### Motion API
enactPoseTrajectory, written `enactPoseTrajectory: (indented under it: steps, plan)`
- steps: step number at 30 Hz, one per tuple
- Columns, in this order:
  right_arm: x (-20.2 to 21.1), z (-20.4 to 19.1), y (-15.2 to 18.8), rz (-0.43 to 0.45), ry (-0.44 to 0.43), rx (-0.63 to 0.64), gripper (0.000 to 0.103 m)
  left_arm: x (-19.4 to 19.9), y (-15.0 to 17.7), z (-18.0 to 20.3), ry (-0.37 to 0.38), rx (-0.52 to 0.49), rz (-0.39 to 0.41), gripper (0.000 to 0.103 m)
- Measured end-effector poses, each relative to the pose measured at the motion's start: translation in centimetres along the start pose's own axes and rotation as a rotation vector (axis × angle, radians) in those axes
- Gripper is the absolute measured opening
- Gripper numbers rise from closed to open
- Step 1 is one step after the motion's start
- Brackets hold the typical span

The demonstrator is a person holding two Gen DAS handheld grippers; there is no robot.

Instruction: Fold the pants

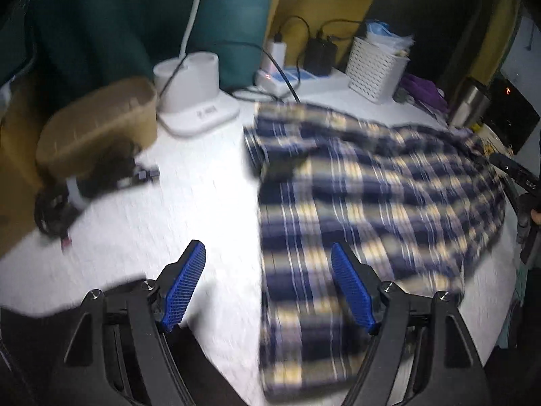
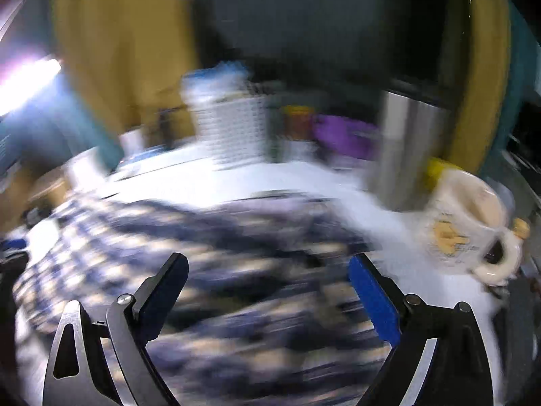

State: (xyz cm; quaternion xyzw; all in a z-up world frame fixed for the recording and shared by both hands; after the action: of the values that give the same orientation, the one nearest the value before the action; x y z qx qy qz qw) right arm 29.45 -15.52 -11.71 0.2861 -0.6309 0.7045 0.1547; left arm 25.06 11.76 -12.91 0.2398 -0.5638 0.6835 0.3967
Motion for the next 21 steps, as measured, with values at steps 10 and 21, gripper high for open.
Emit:
enactPoseTrajectory:
  steps: [10,21]
  plan:
    - [1.9,-21.9,5.7,-0.098,-0.423,0.35,0.056,-0.8,4.0,1.1,0.11,0.054,-0.01,0.022]
    - [2.1,-22.0,3.2,0.013,-0.293,0.317,0.007,6.9,-2.1,5.7,0.101,-0.201,0.326,0.003]
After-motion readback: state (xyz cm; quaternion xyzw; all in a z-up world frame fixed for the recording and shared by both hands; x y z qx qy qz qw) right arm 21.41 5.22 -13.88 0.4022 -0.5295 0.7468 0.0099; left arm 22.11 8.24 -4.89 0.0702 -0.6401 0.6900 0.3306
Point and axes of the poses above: each gripper's, at about its wrist camera, not at the fingertips, and x roughly against the way its jaws point, z to its right, y to its underside, the point moved 7 cm from there along -x, roughly the way its jaws point, and after that the axes turned 10 degrees about y, right-handed, at the moved point
